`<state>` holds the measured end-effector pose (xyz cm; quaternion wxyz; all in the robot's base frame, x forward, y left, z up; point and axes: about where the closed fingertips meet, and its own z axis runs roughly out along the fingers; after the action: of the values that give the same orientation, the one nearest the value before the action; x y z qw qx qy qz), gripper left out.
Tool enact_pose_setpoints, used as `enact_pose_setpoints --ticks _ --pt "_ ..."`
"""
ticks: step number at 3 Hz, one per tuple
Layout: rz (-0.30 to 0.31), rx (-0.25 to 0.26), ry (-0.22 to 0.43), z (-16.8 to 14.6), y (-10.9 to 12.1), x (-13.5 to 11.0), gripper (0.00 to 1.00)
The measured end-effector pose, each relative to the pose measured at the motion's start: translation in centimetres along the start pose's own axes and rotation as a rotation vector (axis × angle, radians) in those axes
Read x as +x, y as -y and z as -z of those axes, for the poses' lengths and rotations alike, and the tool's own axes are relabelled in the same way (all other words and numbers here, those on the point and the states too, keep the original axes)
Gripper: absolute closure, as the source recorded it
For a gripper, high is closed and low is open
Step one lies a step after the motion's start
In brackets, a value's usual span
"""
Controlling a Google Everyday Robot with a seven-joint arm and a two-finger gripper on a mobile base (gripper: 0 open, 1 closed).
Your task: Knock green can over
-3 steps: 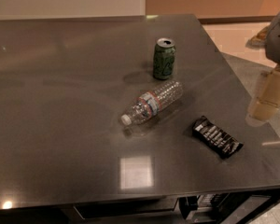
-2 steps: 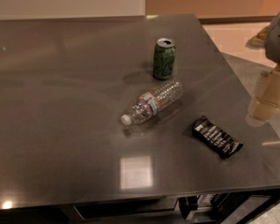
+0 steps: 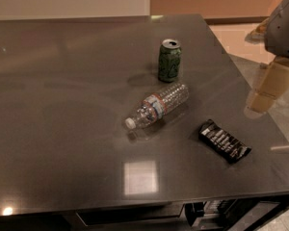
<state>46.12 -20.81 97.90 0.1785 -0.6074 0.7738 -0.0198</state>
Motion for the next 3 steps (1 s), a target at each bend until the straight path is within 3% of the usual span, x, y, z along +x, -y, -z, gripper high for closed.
enact_pose_setpoints --ticks 3 --pt "-0.033 0.02 0.147 -4.5 7.5 -4.1 0.0"
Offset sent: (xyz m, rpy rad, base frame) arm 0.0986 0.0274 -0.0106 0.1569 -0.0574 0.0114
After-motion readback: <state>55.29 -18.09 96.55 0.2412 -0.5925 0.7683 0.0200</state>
